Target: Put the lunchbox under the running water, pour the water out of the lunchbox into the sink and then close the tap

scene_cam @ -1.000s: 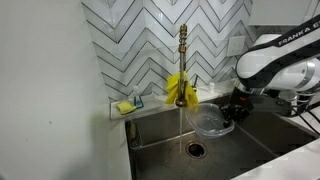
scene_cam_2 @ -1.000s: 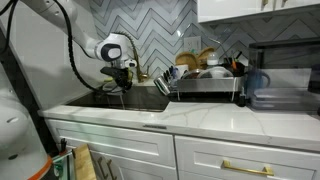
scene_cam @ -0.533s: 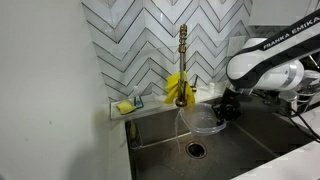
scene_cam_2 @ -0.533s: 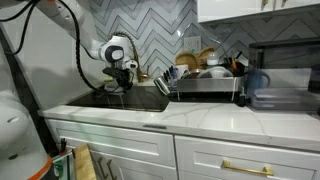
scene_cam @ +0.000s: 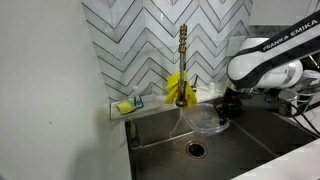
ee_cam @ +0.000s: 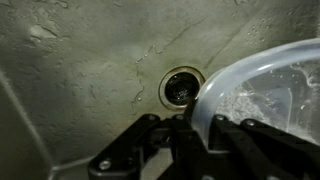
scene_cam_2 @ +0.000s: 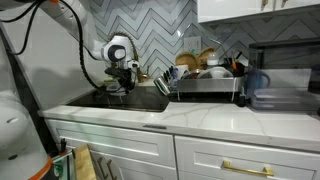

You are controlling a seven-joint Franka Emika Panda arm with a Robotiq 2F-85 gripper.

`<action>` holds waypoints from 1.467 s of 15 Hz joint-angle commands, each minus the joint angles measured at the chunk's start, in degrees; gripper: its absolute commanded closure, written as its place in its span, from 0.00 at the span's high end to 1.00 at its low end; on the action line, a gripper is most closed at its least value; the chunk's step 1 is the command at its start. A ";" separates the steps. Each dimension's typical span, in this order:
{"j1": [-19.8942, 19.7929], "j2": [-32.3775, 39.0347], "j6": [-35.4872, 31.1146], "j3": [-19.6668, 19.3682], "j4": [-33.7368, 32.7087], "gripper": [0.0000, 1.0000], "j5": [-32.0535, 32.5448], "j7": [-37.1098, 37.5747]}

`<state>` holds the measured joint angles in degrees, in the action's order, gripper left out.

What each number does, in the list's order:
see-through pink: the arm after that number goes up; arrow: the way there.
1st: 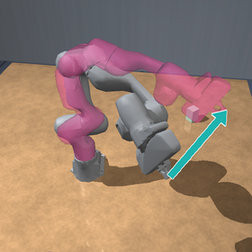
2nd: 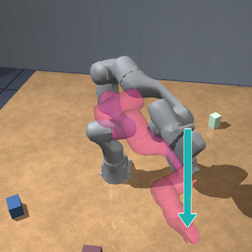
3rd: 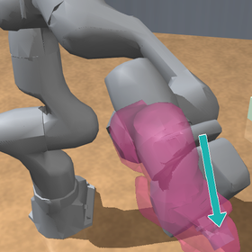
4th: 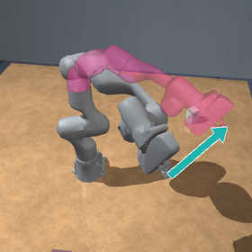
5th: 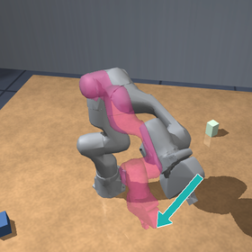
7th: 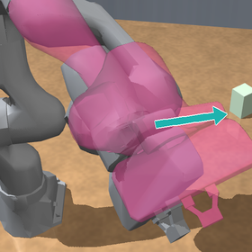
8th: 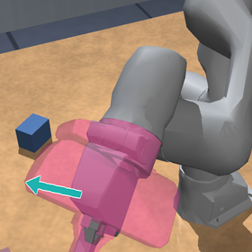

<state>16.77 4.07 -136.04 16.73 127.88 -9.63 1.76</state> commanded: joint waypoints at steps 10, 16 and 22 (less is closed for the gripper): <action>-2.81 -9.56 13.54 -1.69 -5.26 0.02 34.10 -1.45; -1.41 -10.62 12.68 2.02 -7.71 0.02 52.36 0.49; 0.21 -11.11 11.01 4.33 -7.82 0.02 72.95 5.52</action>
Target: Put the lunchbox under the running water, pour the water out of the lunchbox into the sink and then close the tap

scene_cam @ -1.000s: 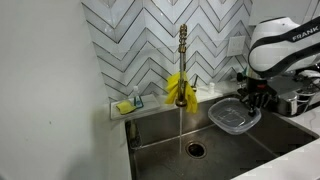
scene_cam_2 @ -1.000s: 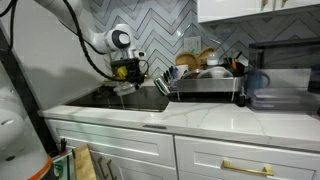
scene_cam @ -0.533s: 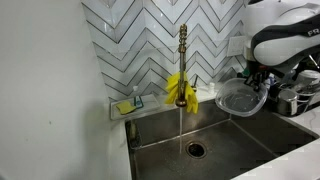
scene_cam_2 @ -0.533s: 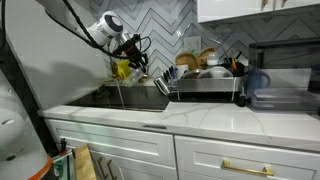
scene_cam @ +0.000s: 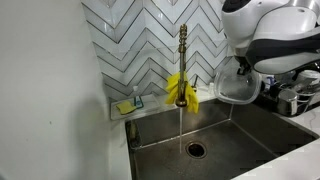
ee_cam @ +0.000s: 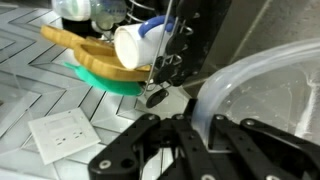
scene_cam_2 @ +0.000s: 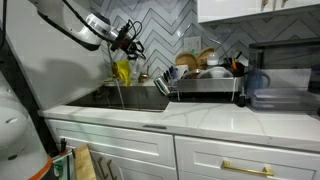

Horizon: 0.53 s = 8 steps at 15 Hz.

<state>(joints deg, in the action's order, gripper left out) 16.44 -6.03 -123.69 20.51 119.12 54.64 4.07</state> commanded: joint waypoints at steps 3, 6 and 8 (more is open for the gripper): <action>0.77 -1.35 -1.86 0.69 1.42 0.02 20.61 9.25; 1.17 -1.32 -0.33 0.93 1.82 0.02 32.79 18.24; 1.58 -1.23 1.47 1.15 2.12 0.02 40.41 25.29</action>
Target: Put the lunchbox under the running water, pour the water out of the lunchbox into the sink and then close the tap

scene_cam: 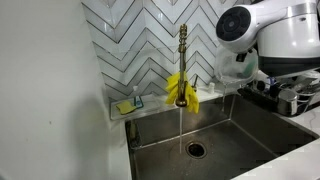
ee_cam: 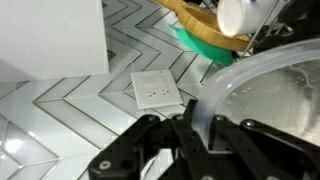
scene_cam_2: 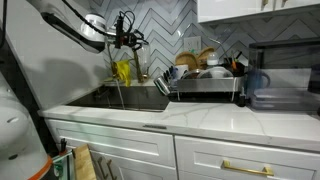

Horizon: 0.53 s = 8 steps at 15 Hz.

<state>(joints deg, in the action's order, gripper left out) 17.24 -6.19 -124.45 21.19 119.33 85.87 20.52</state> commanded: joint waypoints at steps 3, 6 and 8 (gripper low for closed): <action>1.56 -0.76 5.82 0.34 2.70 0.02 11.53 13.71; 2.05 -0.67 8.75 0.20 3.67 0.02 10.79 14.21; 2.30 -0.67 9.62 0.10 3.93 0.02 9.54 14.17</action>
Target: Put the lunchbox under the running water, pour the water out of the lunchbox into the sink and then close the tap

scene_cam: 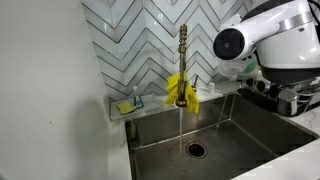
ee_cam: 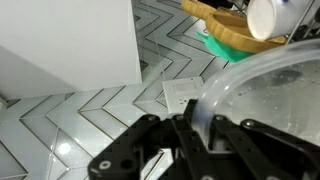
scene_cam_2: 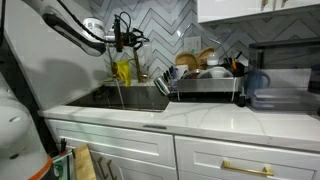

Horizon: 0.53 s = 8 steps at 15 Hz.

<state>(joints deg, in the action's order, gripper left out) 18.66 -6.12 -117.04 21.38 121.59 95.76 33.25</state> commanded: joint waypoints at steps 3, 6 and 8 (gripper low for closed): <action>0.39 -0.65 -0.12 -1.62 1.19 0.02 -11.41 -1.13; -1.16 -1.50 -3.62 -4.23 1.32 0.02 -21.02 -3.52; -2.13 -2.28 -6.06 -6.14 1.68 0.02 -27.94 -6.54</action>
<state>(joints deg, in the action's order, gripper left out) 17.79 -6.23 -119.19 17.56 121.99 76.70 31.09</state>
